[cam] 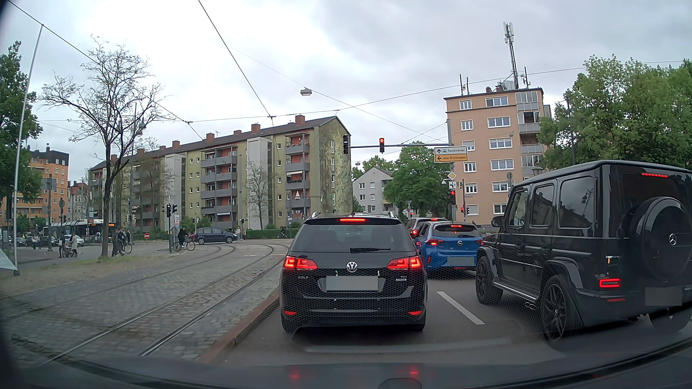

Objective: Follow the waypoints while adhering to traffic rules and regulations

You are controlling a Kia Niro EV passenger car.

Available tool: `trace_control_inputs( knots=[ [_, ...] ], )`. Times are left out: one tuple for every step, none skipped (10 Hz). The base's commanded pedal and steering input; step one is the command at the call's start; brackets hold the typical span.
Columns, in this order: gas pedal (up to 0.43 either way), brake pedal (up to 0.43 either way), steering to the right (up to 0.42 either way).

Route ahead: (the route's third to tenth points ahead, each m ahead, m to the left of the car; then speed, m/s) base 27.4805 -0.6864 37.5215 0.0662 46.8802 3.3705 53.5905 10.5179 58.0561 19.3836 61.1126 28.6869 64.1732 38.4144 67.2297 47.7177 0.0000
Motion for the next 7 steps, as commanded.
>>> trace_control_inputs(
  knots=[
    [0.0, 0.226, -0.009],
    [0.0, 0.232, -0.009],
    [0.0, 0.232, -0.009],
    [0.0, 0.232, -0.009],
    [0.0, 0.232, -0.009],
    [0.0, 0.232, -0.009],
    [0.0, 0.232, -0.01]
  ],
)
